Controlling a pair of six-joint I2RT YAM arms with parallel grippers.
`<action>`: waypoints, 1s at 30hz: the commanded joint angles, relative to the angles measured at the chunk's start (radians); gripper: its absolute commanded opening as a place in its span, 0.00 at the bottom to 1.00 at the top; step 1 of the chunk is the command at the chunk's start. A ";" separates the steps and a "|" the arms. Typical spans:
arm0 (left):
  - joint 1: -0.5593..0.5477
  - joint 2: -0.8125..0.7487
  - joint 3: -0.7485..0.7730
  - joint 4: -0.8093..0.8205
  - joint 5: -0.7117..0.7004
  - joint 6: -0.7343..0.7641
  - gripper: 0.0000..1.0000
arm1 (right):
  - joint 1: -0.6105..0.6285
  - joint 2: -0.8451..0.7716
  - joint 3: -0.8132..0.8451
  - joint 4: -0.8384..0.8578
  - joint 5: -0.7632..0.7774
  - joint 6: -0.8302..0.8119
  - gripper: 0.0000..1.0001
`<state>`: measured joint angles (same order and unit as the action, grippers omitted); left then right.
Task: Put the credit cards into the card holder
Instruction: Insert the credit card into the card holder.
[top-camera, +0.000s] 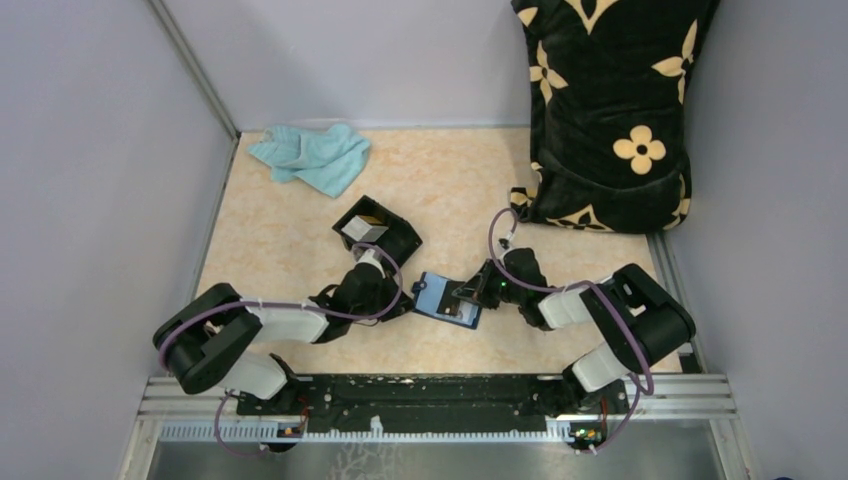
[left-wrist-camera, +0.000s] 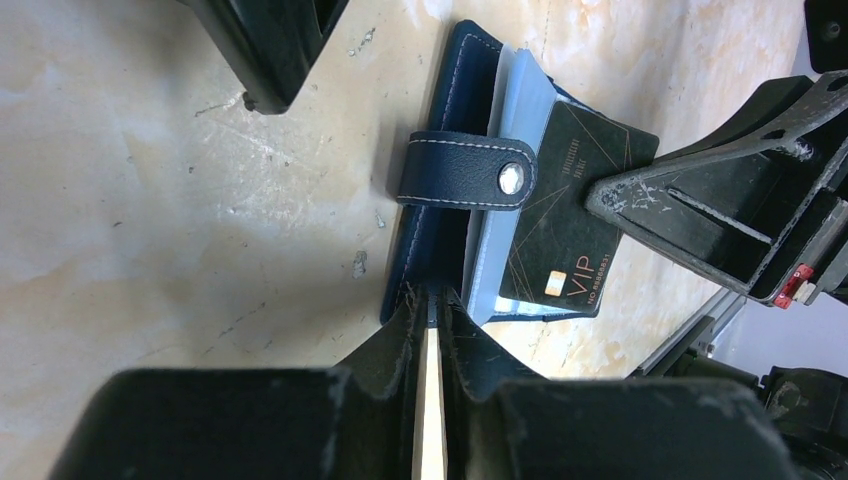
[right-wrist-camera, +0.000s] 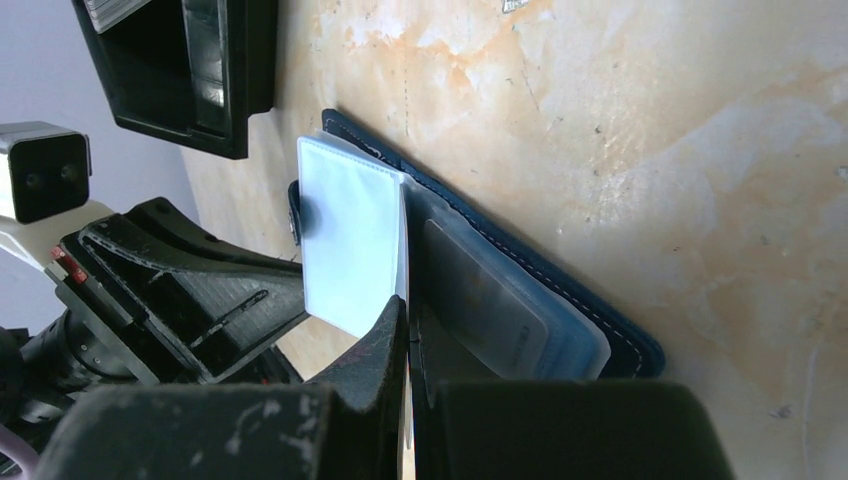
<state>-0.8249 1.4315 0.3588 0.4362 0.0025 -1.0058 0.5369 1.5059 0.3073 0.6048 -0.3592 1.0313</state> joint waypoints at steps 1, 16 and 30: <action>-0.013 0.028 0.006 -0.065 -0.018 0.003 0.13 | 0.009 -0.005 0.033 -0.055 0.066 -0.036 0.00; -0.033 0.044 0.036 -0.133 -0.048 0.008 0.14 | 0.055 0.112 0.036 0.002 0.057 -0.017 0.00; -0.045 0.031 0.043 -0.191 -0.079 0.021 0.14 | 0.095 0.184 0.047 0.005 0.069 -0.026 0.00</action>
<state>-0.8581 1.4445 0.4023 0.3717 -0.0505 -1.0126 0.6018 1.6394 0.3439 0.7338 -0.3084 1.0584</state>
